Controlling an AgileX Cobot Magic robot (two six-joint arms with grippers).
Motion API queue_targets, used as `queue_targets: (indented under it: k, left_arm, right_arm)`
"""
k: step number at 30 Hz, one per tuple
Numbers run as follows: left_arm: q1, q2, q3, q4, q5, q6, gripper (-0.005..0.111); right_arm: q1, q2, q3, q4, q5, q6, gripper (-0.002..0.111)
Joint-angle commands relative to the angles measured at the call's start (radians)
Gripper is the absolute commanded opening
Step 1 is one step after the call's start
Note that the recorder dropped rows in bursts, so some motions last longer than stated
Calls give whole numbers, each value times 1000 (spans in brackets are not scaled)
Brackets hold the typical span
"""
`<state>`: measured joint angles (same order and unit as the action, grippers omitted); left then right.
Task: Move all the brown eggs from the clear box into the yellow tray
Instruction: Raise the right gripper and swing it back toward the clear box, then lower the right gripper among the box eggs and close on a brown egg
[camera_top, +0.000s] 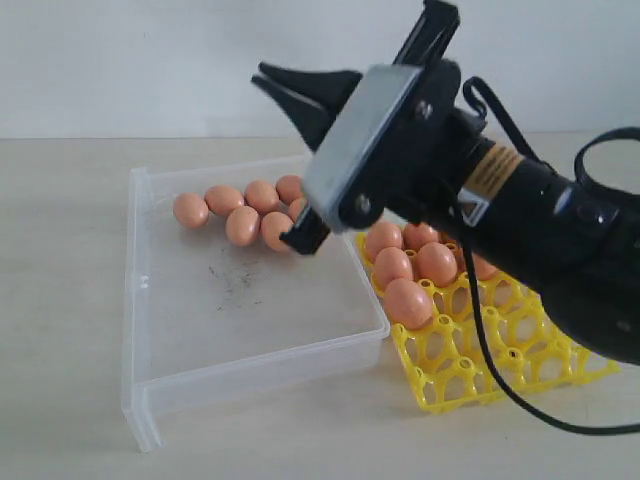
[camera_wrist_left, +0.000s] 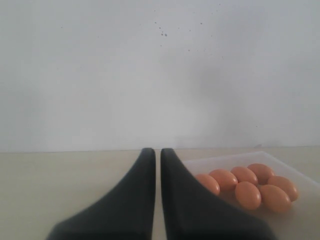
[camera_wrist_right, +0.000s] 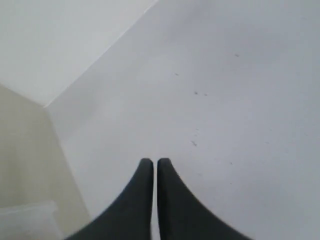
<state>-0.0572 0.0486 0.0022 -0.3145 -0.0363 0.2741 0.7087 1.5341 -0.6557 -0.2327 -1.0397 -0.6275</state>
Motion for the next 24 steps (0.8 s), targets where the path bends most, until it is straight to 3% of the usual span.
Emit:
queue_targets:
  k: [1, 4, 7, 11, 13, 15, 18, 19, 24]
  left_arm:
    - [-3, 4, -2, -5, -16, 5, 4]
    - [-3, 4, -2, -5, -16, 5, 4]
    - [-3, 4, -2, -5, -16, 5, 4]
    - [-3, 4, -2, -5, -16, 5, 4]
    - [-3, 4, -2, -5, -16, 5, 4]
    - [-3, 4, -2, -5, -16, 5, 4]
    - [-3, 4, -2, -5, -16, 5, 4]
    - [-3, 4, -2, -5, -16, 5, 4]
    - [-3, 4, -2, -5, -16, 5, 4]
  right_arm:
    - [-1, 1, -123, 309, 281, -8, 0]
    - [-32, 46, -321, 535, 766, -42, 0]
    - [-59, 138, -554, 542, 1256, 5, 0]
    - [-73, 320, -878, 550, 1713, 213, 0]
    - [-84, 434, -1034, 545, 1905, 262, 6]
    - [-84, 536, -1153, 500, 2026, 330, 19]
    - [-84, 717, -1350, 400, 2126, 443, 50]
    - [-84, 756, -1393, 371, 2139, 465, 54]
    - [-84, 948, -1620, 245, 2175, 459, 49]
